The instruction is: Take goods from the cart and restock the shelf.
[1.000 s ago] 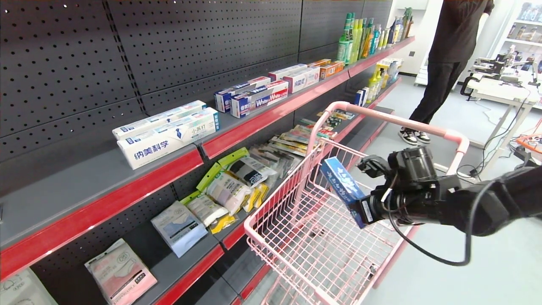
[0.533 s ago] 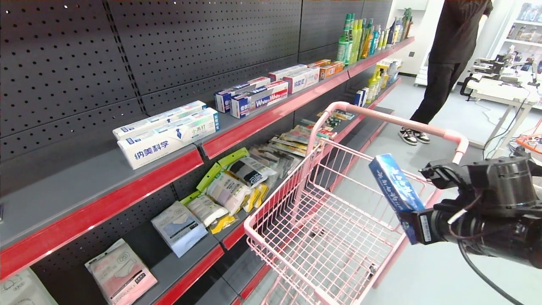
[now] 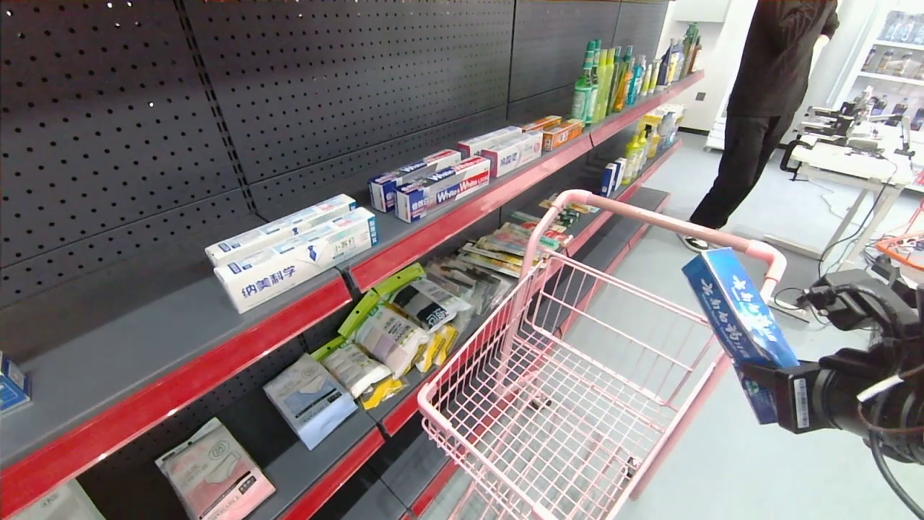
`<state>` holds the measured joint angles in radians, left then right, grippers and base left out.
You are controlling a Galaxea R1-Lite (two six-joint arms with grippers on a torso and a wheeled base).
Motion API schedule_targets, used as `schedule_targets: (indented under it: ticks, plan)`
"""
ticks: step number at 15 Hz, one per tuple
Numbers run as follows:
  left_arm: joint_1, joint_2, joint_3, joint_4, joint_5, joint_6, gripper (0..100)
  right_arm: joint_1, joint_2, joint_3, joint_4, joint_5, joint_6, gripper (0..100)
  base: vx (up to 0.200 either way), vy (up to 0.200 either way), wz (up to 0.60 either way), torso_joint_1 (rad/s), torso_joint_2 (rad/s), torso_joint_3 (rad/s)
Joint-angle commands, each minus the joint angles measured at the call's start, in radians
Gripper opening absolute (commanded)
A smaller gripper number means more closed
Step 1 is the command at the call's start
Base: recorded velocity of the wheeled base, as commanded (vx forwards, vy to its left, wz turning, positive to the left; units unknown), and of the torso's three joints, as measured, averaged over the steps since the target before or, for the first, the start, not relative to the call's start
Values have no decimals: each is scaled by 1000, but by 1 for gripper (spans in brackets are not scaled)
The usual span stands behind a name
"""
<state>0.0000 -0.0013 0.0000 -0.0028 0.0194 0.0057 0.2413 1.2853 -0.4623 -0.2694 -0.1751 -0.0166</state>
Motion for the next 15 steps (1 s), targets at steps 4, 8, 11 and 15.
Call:
schedule_targets:
  ticks: [4,8,11,15]
  plan:
    - [0,1,0,0,1,0,100,-48,-50,33,-1,0,-11,0,0,0,0,250,-547,-299]
    - [0,1,0,0,1,0,100,-54,-41,33,-1,5,-11,0,0,0,0,189,-400,-218]
    - [0,1,0,0,1,0,100,-54,-40,33,-1,5,-11,0,0,0,0,172,-367,-198]
    - [0,1,0,0,1,0,100,-60,-34,34,-1,8,-25,0,0,0,0,171,-354,-188]
